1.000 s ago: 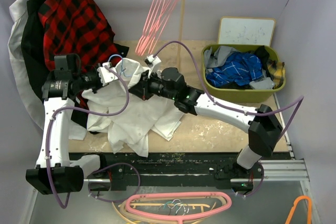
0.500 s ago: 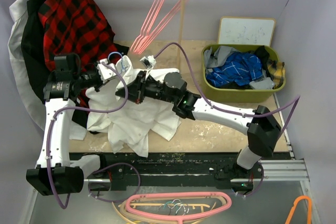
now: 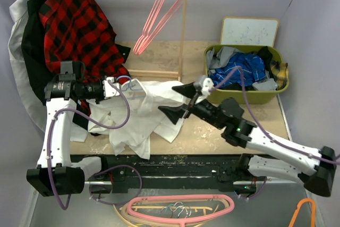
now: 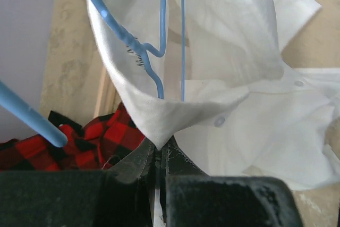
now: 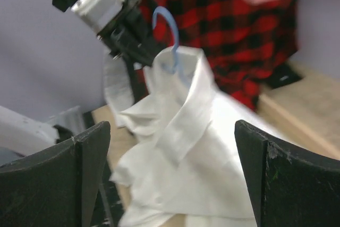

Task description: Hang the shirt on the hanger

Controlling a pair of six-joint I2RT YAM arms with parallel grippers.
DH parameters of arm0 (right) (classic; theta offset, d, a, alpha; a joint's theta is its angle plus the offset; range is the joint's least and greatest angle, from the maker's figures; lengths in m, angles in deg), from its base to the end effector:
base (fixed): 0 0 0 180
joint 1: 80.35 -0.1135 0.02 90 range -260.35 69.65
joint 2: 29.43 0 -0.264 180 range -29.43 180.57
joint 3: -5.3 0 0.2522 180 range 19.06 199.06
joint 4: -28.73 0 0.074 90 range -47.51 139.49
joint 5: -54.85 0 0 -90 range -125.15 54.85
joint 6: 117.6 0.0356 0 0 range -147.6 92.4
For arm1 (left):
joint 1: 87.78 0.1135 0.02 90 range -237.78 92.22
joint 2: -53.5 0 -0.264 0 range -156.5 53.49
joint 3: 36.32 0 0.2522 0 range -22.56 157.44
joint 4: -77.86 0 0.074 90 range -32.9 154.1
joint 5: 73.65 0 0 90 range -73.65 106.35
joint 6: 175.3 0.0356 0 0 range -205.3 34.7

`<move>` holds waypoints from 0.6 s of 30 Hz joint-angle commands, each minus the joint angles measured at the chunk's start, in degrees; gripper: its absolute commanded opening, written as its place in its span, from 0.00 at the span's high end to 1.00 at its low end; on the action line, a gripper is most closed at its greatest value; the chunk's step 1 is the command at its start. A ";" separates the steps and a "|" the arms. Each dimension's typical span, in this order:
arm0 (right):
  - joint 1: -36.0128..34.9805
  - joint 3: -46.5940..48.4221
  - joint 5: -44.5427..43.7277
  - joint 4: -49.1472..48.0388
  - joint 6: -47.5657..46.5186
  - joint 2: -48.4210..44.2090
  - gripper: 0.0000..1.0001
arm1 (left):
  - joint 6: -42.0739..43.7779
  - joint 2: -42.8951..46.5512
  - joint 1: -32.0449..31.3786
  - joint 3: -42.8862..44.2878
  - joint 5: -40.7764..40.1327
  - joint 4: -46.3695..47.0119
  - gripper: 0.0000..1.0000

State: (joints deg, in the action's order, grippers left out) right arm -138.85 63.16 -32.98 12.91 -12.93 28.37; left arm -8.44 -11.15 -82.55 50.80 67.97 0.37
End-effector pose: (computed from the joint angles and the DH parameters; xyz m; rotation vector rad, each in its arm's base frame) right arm 0.1226 0.2027 0.3671 -0.5463 1.2653 1.1083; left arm 0.1968 -0.0100 0.3697 1.4868 1.5141 -0.3311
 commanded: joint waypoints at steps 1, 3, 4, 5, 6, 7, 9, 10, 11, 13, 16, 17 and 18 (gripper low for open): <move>-0.21 0.55 -4.34 14.13 -20.27 -6.08 0.00 | 17.64 -2.69 0.35 3.27 3.85 -14.80 1.00; -0.21 1.28 -0.78 21.10 -24.33 -7.06 0.00 | 19.92 -3.05 0.31 3.70 4.51 -16.67 1.00; -0.19 1.85 1.83 24.27 -25.74 -6.97 0.00 | 20.26 -3.06 0.23 3.90 4.71 -16.79 1.00; -0.21 2.88 3.94 27.54 -26.50 -6.11 0.00 | 20.30 -3.23 -0.03 4.15 4.78 -16.86 1.00; -0.21 3.78 5.97 30.32 -27.33 -5.07 0.01 | 20.46 -3.48 -0.11 4.56 4.75 -17.19 1.00; -0.18 4.78 6.83 33.21 -28.69 -3.69 0.02 | 20.84 -3.67 -0.18 5.09 4.80 -17.67 1.00; -0.21 5.59 4.94 33.19 -31.26 -0.96 0.04 | 21.29 -4.05 -0.22 5.84 4.71 -18.44 1.00; -0.28 5.64 4.14 32.84 -31.75 0.39 0.06 | 21.43 -4.08 -0.22 6.10 4.61 -18.65 1.00; -0.30 5.60 2.91 32.14 -32.31 1.41 0.07 | 21.68 -4.02 -0.22 6.20 4.36 -18.87 1.00; -0.44 4.49 -0.15 29.35 -34.16 2.77 0.09 | 21.79 -3.98 -0.22 6.25 3.78 -18.73 1.00; -0.95 1.39 -7.91 22.19 -37.74 3.11 0.09 | 21.76 -4.04 -0.22 6.15 3.17 -18.79 1.00; -1.06 0.31 -11.25 19.38 -38.80 3.17 0.09 | 21.78 -4.09 -0.22 6.10 3.08 -18.85 1.00; -1.09 -0.48 -13.68 17.29 -40.12 3.19 0.10 | 21.88 -4.09 -0.27 6.09 3.05 -19.01 1.00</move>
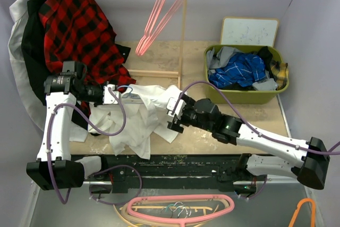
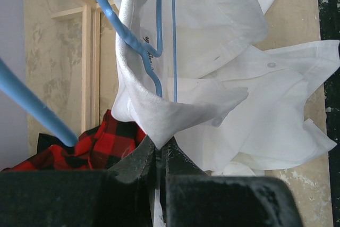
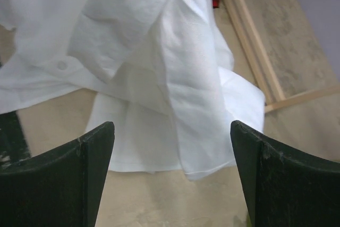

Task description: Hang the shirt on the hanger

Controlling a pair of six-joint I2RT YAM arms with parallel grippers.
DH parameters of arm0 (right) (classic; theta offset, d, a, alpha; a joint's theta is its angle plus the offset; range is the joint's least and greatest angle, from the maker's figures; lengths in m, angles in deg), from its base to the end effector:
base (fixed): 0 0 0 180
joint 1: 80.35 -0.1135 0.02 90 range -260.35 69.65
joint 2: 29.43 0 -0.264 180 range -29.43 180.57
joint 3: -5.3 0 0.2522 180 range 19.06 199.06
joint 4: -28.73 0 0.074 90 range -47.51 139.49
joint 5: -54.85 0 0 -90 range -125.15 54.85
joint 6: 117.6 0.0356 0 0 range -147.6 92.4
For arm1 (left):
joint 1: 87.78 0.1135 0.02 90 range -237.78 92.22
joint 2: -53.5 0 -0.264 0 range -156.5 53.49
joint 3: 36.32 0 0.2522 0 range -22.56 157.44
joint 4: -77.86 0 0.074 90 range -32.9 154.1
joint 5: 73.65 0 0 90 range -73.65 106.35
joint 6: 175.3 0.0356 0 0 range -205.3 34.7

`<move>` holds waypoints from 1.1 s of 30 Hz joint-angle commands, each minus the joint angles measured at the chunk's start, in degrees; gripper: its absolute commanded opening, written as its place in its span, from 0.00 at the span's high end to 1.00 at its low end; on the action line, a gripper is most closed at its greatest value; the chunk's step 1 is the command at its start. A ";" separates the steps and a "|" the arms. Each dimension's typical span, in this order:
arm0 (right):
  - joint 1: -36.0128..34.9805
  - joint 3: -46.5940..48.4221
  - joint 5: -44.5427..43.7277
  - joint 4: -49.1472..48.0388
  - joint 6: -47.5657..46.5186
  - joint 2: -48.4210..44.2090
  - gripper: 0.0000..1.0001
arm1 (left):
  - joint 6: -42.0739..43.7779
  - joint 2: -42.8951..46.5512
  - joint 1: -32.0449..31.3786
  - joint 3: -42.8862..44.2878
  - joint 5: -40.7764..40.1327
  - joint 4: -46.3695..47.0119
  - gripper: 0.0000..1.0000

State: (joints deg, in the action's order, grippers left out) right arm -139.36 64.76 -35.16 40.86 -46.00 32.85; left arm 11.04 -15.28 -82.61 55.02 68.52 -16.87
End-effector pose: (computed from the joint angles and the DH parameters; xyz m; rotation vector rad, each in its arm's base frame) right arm 0.1313 0.2186 0.3065 -1.1633 1.4520 0.4957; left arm 0.1885 -0.0112 0.3651 1.7046 1.4315 -0.4178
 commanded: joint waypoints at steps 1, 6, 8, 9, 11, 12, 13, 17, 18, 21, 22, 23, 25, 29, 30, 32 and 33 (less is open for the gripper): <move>-0.66 -2.81 -14.55 -12.75 -8.59 -1.24 0.10 | 2.49 0.06 -0.16 1.86 2.51 -1.86 1.00; -2.12 -6.16 -19.08 -20.89 -13.05 0.29 0.10 | 4.04 -0.66 -0.16 2.50 2.73 -3.88 1.00; -2.69 -6.30 -18.80 -21.52 -13.78 2.05 0.10 | 5.10 -1.33 -0.24 3.47 3.09 -5.63 1.00; -2.99 -6.39 -18.73 -21.77 -14.03 2.92 0.10 | 5.58 -1.81 -0.25 4.13 3.38 -6.58 1.00; -3.86 -6.66 -18.16 -22.71 -14.35 4.13 0.09 | 5.64 -2.60 -0.25 5.18 4.05 -7.68 1.00; -4.33 -6.95 -17.67 -23.62 -14.23 4.27 0.08 | 5.38 -2.88 -0.25 5.55 4.41 -7.70 1.00; -4.42 -7.25 -16.87 -24.25 -13.89 4.25 0.07 | 5.17 -3.01 -0.25 5.70 4.63 -7.71 1.00; -4.55 -7.44 -14.83 -24.34 -12.99 4.76 0.05 | 4.20 -3.44 -0.86 6.40 4.97 -7.71 1.00; -4.55 -7.45 -15.22 -24.43 -13.18 5.23 0.05 | 3.80 -3.39 -1.19 6.48 5.00 -7.71 1.00; -4.54 -7.65 -16.59 -24.70 -14.26 6.97 0.10 | 3.35 -2.95 -2.23 6.13 4.86 -7.68 1.00; -4.56 -7.88 -17.47 -25.62 -14.36 7.42 0.18 | 3.20 -2.83 -2.58 6.04 4.79 -7.71 1.00; -4.57 -8.18 -17.46 -26.95 -14.67 7.71 0.30 | 3.01 -2.66 -2.88 5.88 4.65 -7.71 1.00; -4.47 -9.01 -17.23 -30.27 -15.84 7.70 0.60 | 3.30 -2.38 -3.21 5.59 4.71 -7.71 1.00; -4.37 -5.68 -10.48 -24.78 -12.68 6.61 0.77 | 4.87 -2.30 -3.24 5.59 3.94 -7.69 1.00; -4.34 -4.61 -7.89 -22.67 -11.28 6.03 0.79 | 5.32 -2.27 -3.24 5.63 3.51 -7.64 1.00; -4.12 -2.79 -2.71 -18.92 -8.60 4.99 0.88 | 5.82 -2.31 -3.29 5.78 2.94 -7.58 1.00; -4.04 -1.80 -0.47 -17.15 -7.39 4.61 0.93 | 5.89 -2.30 -3.29 5.94 2.94 -7.54 1.00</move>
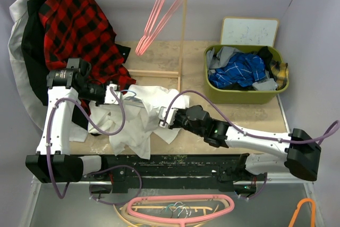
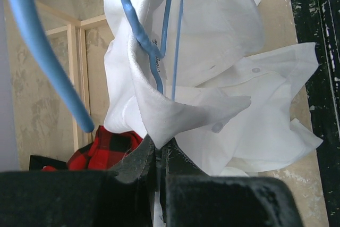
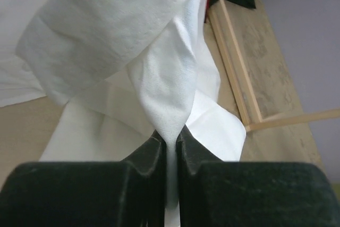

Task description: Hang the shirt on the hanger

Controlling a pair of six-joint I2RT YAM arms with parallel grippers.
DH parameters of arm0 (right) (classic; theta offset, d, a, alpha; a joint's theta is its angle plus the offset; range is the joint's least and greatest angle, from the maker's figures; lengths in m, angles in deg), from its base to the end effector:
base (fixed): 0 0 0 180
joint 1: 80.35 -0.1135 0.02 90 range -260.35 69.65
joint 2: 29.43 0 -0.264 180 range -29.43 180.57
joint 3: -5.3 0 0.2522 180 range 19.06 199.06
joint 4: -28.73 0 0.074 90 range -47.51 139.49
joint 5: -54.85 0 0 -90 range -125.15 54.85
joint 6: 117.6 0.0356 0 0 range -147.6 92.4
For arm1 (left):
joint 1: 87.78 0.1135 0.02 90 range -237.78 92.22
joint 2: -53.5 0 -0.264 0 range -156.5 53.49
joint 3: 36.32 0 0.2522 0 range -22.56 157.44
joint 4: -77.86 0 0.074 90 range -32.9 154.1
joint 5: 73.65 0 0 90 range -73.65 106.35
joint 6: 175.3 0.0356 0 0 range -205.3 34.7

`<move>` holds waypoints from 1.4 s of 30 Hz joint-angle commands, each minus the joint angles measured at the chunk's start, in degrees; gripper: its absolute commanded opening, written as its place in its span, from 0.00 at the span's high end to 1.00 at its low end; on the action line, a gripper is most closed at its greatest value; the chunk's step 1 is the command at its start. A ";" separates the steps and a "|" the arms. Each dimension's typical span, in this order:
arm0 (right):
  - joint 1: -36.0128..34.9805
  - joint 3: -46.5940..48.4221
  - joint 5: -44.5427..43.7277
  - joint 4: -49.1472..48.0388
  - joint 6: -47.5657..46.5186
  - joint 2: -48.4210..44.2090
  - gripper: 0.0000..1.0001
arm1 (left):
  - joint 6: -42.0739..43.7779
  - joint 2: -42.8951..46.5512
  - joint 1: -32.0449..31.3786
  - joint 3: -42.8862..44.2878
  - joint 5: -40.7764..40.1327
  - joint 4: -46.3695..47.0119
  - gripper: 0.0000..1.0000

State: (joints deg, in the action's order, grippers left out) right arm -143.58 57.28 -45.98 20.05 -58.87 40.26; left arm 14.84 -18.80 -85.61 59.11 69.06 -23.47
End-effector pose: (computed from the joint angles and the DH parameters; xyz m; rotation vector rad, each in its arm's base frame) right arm 0.1304 0.2436 0.2673 -1.1728 1.2744 0.2484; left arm 0.1921 -0.0211 0.3705 1.7757 1.3915 -0.5188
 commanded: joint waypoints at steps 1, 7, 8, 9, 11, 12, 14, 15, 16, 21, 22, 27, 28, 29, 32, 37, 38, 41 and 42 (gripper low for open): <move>0.32 6.47 12.74 5.44 6.70 -3.05 0.96 | 2.10 1.21 -0.30 1.97 2.51 -0.94 1.00; 2.06 10.70 24.66 12.16 12.45 -2.21 1.00 | 2.47 1.61 -0.63 2.27 5.15 -1.10 1.00; 2.55 11.31 25.19 12.56 13.29 -1.81 1.00 | 2.62 1.75 -0.67 2.27 5.65 -1.11 1.00; 3.62 11.75 25.71 12.62 14.29 -1.49 1.00 | 2.86 1.87 -0.68 2.33 6.12 -1.11 1.00; 6.00 12.29 27.51 12.00 16.88 -1.02 1.00 | 3.11 2.22 -0.68 2.31 7.31 -1.11 1.00; 7.29 12.14 28.74 10.85 18.32 -0.97 1.00 | 2.94 2.26 -0.68 2.40 8.01 -1.11 1.00; 9.25 11.54 31.06 8.22 20.90 -0.90 1.00 | 2.41 2.25 -0.68 2.66 9.40 -1.11 1.00; 9.84 11.24 32.05 6.94 21.79 -0.77 1.00 | 2.31 2.28 -0.68 2.69 9.89 -1.11 1.00; 10.21 11.04 32.65 5.99 22.63 -0.60 1.00 | 2.27 2.26 -0.68 2.77 10.20 -1.11 1.00; 10.57 12.94 33.73 5.11 24.31 2.77 0.98 | 2.00 1.94 -0.68 3.44 10.82 -1.11 1.00; 10.65 13.42 34.06 5.12 24.45 3.46 0.98 | 1.99 1.81 -0.68 3.53 10.93 -1.11 1.00; 10.66 13.79 35.80 2.90 25.99 4.84 0.98 | 1.90 1.59 -0.68 3.67 11.08 -0.96 1.00; 10.66 13.50 35.87 2.20 26.29 4.65 0.98 | 1.83 1.49 -0.69 3.67 11.10 -1.02 1.00; 10.66 13.16 35.91 1.27 26.55 4.27 1.00 | 1.88 1.50 -0.68 3.61 11.11 -1.02 1.00; 10.90 11.33 35.04 -1.48 27.64 2.56 1.00 | 1.99 1.45 -0.68 3.35 10.99 -0.98 1.00; 11.19 8.14 25.58 -0.59 31.55 -1.72 1.00 | -7.44 1.49 -0.61 3.76 6.29 5.68 0.73; 11.26 7.88 23.63 0.96 31.98 -2.79 1.00 | -9.63 1.50 -0.45 4.21 4.34 6.91 0.65; 11.20 7.71 19.66 6.86 32.58 -5.98 1.00 | -16.77 2.32 0.38 5.35 -1.19 8.69 0.04; 11.23 7.82 18.22 8.84 32.71 -7.03 1.00 | -18.78 2.68 0.66 6.31 -3.31 8.56 0.00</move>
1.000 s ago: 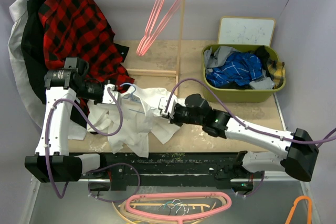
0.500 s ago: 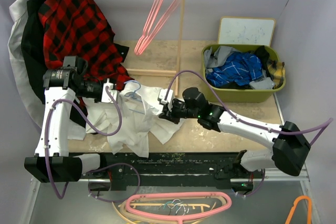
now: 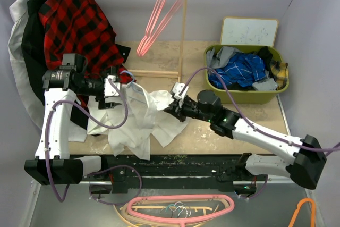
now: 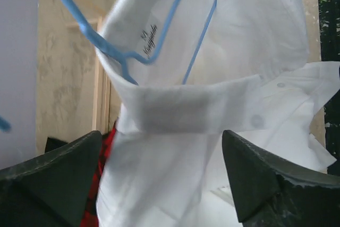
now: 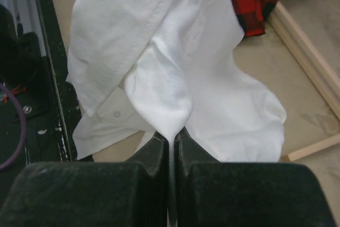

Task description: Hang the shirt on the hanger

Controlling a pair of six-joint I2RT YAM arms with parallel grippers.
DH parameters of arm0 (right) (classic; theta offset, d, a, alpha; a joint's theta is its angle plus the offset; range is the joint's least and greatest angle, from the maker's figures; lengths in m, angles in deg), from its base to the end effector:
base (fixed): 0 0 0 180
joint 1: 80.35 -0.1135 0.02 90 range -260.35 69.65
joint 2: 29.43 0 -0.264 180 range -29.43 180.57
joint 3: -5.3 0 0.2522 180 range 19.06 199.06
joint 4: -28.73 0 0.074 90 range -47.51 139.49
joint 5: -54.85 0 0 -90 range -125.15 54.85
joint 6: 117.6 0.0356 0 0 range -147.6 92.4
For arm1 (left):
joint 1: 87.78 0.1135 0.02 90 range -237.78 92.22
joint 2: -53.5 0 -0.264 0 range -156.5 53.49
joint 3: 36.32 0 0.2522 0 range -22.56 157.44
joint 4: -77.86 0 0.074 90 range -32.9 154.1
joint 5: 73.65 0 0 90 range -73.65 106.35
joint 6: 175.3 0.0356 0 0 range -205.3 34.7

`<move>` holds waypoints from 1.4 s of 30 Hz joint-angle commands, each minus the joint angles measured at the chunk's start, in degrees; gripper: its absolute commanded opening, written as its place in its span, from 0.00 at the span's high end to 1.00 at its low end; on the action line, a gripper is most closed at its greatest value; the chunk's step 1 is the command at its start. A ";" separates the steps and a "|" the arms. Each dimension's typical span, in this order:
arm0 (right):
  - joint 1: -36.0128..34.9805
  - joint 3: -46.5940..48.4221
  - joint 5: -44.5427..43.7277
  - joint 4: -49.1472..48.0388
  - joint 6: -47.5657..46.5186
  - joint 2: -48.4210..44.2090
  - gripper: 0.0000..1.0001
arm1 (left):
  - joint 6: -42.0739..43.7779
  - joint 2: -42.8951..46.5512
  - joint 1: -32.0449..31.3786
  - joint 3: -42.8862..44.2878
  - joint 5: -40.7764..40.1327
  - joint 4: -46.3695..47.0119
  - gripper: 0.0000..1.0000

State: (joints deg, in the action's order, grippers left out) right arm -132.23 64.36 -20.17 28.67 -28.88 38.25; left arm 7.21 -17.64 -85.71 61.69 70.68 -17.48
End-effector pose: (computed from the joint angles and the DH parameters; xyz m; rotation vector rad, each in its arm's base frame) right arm 0.1633 0.2230 0.3038 -0.9790 1.5054 0.8684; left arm 0.1953 -0.0219 0.3892 1.6884 1.3774 -0.4519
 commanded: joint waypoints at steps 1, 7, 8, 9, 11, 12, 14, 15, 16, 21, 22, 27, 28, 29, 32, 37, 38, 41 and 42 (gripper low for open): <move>-0.15 0.71 -9.50 0.92 2.99 -6.16 1.00 | -13.09 1.86 1.01 4.59 -6.60 1.58 0.01; -0.15 3.68 -13.45 8.30 4.53 -9.68 1.00 | -27.24 2.29 1.54 16.03 -22.55 -7.05 0.01; -0.15 4.60 -13.49 9.65 4.42 -9.85 1.00 | -30.43 2.13 1.68 18.47 -27.16 -7.04 0.01; -0.15 5.36 -13.33 10.77 4.01 -9.93 1.00 | -33.59 1.95 1.71 20.53 -33.36 -7.09 0.01; -0.15 6.43 -13.20 11.25 3.62 -10.02 1.00 | -38.46 1.72 1.72 23.57 -46.15 -5.77 0.01; -0.11 7.31 -12.82 11.18 3.32 -9.73 1.00 | -40.68 2.01 1.71 23.95 -53.03 -3.41 0.01; -0.15 10.31 -10.92 12.37 3.30 -8.01 1.00 | -44.02 3.46 1.71 22.82 -66.53 6.36 0.01; -0.26 11.65 -9.59 13.09 3.33 -6.76 1.00 | -46.34 4.15 1.71 22.88 -73.20 14.01 0.01; -0.54 14.99 -8.60 13.46 3.36 -5.16 1.00 | -49.71 4.54 1.71 23.52 -80.60 21.83 0.01; -4.20 26.88 -8.23 15.57 1.28 4.19 1.00 | -67.75 4.93 3.99 32.19 -101.32 44.07 0.01; -4.79 29.75 -9.81 16.17 1.15 6.51 1.00 | -71.03 4.62 4.28 33.62 -107.84 50.12 0.01; -8.30 44.23 -25.83 17.10 3.41 16.15 1.00 | -76.23 3.61 4.70 46.85 -108.00 45.34 0.01; -8.77 46.41 -29.16 16.52 5.12 17.28 1.00 | -75.27 3.56 4.70 48.33 -107.46 44.38 0.01; -9.20 48.19 -32.96 15.62 6.86 18.01 1.00 | -74.52 3.68 4.70 49.10 -107.49 43.99 0.01; -10.83 51.62 -43.96 12.80 10.66 19.52 1.00 | -72.09 3.97 4.70 46.68 -109.32 45.39 0.01; -13.75 55.16 -60.79 11.41 13.77 21.63 1.00 | -70.76 3.38 4.88 40.19 -110.43 45.94 0.01; -14.69 55.06 -65.21 10.21 12.95 21.66 1.00 | -70.72 3.44 4.89 38.74 -111.10 46.50 0.01; -17.18 54.86 -81.20 7.89 9.08 22.13 1.00 | -71.87 3.37 4.88 36.40 -111.30 46.49 0.01; -17.77 54.63 -84.49 7.90 8.54 21.93 1.00 | -72.67 3.06 4.88 36.49 -111.02 45.78 0.01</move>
State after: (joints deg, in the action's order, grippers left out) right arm -147.62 116.12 -79.73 45.01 -18.15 61.20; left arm -63.76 -12.22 -81.04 99.72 -39.37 28.81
